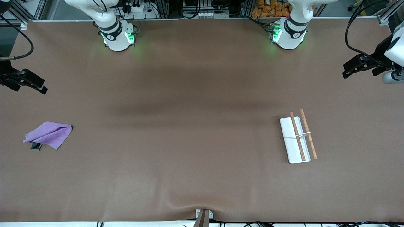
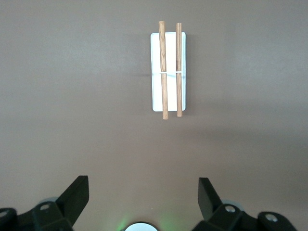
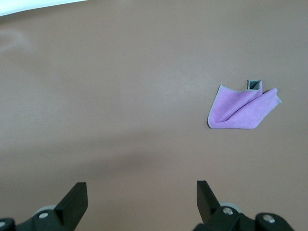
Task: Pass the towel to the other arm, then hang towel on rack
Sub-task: 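Move the right gripper toward the purple towel, then lower the right gripper and grasp the purple towel's corner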
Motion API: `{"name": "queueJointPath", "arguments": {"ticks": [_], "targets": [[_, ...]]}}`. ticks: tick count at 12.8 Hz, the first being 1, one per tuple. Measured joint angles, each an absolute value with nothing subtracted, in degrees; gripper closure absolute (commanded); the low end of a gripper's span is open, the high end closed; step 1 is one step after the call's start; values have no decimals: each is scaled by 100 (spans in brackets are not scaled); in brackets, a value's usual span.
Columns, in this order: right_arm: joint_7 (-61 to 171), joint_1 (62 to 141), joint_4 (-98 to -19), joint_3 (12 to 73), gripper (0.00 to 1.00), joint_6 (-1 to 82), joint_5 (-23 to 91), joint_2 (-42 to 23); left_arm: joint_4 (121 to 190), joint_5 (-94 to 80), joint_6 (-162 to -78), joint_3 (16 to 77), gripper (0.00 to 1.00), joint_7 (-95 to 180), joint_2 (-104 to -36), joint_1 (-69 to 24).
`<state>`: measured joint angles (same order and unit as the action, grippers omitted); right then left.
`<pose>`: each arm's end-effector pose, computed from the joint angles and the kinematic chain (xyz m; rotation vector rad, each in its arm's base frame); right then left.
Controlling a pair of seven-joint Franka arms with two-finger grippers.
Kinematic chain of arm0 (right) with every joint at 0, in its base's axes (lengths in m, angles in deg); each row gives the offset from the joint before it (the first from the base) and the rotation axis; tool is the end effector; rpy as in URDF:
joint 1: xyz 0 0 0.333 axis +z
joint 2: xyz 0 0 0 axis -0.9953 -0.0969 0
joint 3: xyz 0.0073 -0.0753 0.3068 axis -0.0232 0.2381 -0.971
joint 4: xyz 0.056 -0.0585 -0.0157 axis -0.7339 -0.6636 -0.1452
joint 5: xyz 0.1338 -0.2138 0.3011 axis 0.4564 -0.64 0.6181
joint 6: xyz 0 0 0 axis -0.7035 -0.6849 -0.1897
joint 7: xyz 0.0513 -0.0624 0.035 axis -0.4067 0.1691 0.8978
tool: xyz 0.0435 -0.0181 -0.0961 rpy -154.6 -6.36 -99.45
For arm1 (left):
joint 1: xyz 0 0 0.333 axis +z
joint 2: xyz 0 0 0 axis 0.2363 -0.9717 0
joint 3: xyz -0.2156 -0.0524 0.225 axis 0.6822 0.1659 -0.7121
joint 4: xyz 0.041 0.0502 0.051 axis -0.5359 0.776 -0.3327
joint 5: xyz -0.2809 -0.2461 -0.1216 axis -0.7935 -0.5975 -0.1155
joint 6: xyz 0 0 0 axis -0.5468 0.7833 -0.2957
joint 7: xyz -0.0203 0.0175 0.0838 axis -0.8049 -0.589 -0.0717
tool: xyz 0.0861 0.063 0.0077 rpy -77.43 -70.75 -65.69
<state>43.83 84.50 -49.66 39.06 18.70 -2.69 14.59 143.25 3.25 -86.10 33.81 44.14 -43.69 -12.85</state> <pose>0.5570 -0.0149 0.6381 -3.1178 0.2110 -0.1192 0.5363 -0.0425 0.6464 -3.1150 -0.0939 0.0729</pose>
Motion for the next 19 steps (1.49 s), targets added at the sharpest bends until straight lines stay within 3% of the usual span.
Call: {"name": "queueJointPath", "arguments": {"ticks": [6, 9, 19], "targets": [[4381, 8377, -4974, 3940, 0, 1867, -287, 1421, 14336, 325, -8610, 3385, 0, 4208, -4371, -1285], [4377, 7973, -5018, 3969, 0, 1937, -295, 1170, 14376, 324, -8598, 3400, 0, 4195, -4377, -1288], [5296, 6566, -4476, 4023, 0, 4018, -309, -1251, 14479, 324, -8584, 3416, 0, 4195, -4378, -1291]]}}
